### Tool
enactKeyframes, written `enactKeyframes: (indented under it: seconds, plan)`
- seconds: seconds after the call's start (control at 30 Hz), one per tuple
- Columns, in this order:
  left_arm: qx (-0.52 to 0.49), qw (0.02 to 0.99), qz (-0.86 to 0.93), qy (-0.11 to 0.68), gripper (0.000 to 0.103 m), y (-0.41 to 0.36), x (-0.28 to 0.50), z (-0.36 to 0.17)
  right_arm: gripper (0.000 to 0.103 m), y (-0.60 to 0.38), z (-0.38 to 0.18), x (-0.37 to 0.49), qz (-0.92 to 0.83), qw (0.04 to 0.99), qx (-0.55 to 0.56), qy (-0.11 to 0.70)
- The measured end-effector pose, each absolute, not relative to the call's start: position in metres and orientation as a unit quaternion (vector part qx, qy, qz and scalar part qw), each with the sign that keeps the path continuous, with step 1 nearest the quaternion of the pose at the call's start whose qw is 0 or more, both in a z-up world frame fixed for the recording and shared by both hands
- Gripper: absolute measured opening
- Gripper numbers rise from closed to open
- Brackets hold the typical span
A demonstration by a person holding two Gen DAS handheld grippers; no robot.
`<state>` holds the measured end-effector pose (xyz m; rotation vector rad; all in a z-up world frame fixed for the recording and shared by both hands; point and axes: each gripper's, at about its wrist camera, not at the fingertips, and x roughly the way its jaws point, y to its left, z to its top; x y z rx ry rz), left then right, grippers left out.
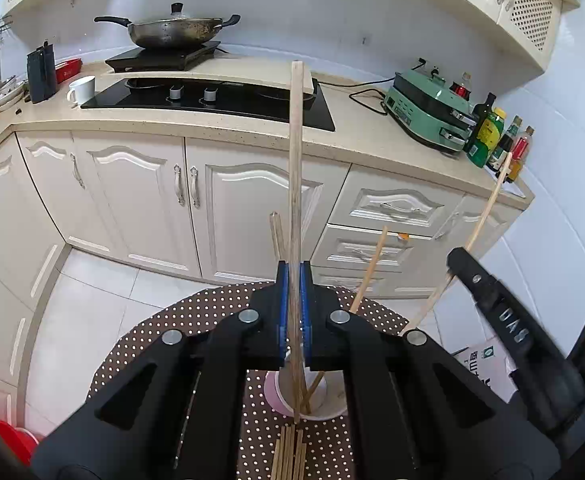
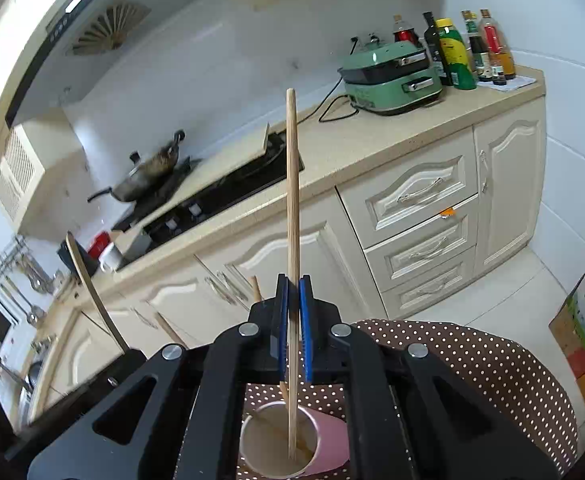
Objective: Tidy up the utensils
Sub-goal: 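Lift the left tool's chopstick toward the pink cup while the right tool carries its own, then lower the left tool's chopstick into the pink cup while the right tool lowers its own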
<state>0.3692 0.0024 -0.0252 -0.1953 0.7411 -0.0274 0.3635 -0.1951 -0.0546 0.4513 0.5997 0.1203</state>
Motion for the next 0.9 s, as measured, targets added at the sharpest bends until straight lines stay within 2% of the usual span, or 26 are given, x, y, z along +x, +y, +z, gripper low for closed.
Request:
enactKeyframes:
  seconds: [0.37, 0.9]
  plan:
    - [-0.113, 0.928, -0.015, 0.354, 0.006, 0.007, 0.385, -0.016, 0.005, -0.187, -0.069, 0.377, 0.073, 0.926, 0.187, 0.319]
    - [-0.129, 0.892, -0.017, 0.433, 0.006, 0.010, 0.388, -0.091, 0.005, -0.170, -0.102, 0.372, 0.099, 0.911, 0.155, 0.370]
